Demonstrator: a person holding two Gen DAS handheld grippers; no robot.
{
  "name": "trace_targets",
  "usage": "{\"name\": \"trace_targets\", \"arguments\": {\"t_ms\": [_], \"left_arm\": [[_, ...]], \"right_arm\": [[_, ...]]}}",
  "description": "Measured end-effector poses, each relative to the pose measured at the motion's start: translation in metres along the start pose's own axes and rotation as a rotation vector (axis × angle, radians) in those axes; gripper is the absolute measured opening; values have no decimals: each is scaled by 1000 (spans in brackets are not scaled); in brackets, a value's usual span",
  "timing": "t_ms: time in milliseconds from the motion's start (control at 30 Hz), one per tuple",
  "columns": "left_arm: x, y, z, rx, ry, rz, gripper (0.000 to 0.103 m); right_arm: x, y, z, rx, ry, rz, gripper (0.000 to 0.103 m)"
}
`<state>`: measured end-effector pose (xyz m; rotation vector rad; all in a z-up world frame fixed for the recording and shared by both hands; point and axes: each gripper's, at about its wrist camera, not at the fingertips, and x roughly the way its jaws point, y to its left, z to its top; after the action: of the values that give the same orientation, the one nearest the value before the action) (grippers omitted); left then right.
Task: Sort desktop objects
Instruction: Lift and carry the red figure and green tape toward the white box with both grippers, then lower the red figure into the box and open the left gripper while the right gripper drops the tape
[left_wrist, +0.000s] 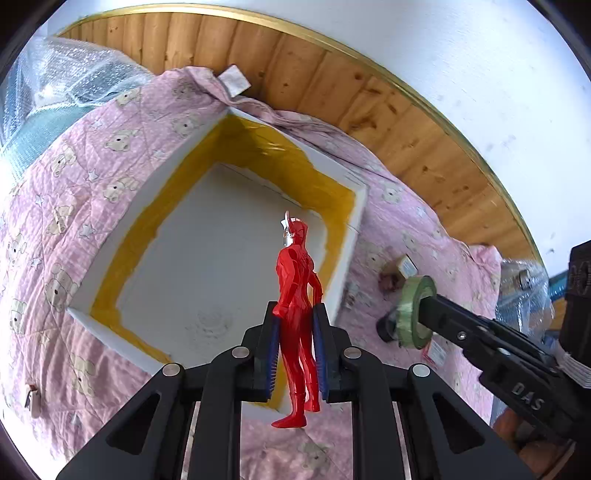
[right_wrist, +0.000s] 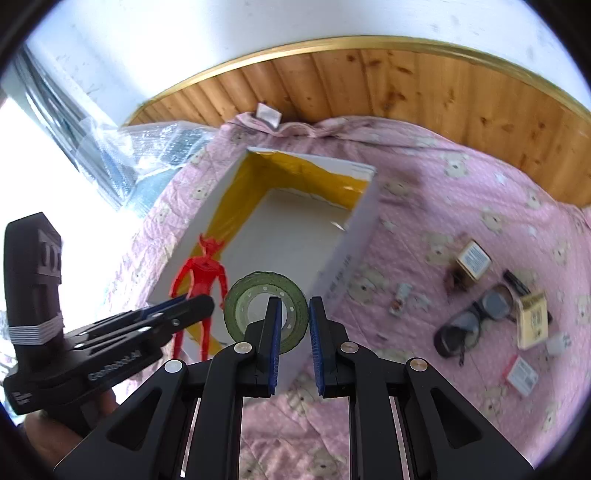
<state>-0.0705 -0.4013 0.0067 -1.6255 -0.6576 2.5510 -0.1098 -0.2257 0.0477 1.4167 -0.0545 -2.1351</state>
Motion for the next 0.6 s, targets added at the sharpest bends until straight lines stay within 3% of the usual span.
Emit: {"name": "trace_targets", "arguments": {"t_ms": [533, 600], "left_arm": [[32, 42, 31, -56, 35, 29, 18], [38, 45, 36, -60, 42, 28, 32]], "right_arm": [[56, 30, 38, -77, 52, 30, 16], [64, 28, 43, -64, 55, 22, 19]]}}
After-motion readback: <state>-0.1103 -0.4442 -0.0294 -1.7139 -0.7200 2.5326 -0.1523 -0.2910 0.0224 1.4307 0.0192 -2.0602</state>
